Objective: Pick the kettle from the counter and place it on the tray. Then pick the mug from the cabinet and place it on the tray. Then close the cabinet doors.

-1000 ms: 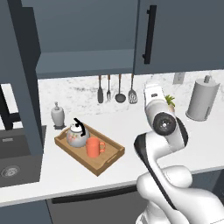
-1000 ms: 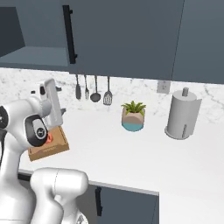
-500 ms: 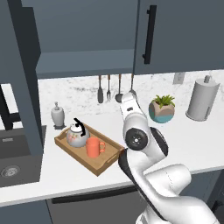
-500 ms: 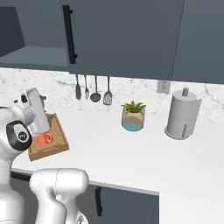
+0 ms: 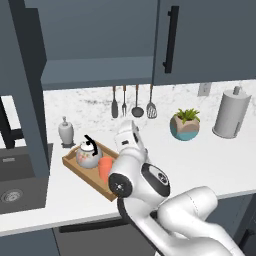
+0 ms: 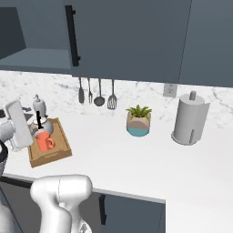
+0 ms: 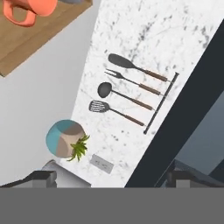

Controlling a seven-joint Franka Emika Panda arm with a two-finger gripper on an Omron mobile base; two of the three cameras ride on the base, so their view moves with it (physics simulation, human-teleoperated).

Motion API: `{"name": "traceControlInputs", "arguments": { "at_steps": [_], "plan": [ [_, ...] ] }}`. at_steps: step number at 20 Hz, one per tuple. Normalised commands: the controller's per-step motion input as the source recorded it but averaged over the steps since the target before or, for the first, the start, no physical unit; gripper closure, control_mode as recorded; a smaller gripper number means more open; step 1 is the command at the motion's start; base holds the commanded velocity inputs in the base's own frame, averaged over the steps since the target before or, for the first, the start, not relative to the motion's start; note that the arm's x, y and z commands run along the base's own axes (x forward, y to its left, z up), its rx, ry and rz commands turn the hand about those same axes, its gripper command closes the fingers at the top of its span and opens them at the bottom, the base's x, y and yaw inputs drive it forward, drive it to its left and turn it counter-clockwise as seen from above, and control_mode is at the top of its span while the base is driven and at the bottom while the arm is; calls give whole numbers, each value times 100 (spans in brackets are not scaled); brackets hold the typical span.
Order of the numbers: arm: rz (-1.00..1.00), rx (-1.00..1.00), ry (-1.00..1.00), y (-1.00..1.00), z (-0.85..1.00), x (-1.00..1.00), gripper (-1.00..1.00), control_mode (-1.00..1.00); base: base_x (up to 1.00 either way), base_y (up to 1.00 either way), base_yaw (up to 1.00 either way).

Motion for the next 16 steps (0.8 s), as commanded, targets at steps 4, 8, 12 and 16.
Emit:
{"name": "traceControlInputs", "arguments": {
  "at_steps": [4, 8, 12, 16],
  "plan": [
    [-17, 0, 0, 71, -9, -25, -100, -100, 0, 0, 0],
    [-1, -2, 0, 43, -18, -35, -100, -100, 0, 0, 0],
    [-15, 0, 0, 64, 0, -29, -100, -100, 0, 0, 0],
    [-22, -2, -3, 63, 0, -44, -100, -100, 0, 0, 0]
  ]
}}
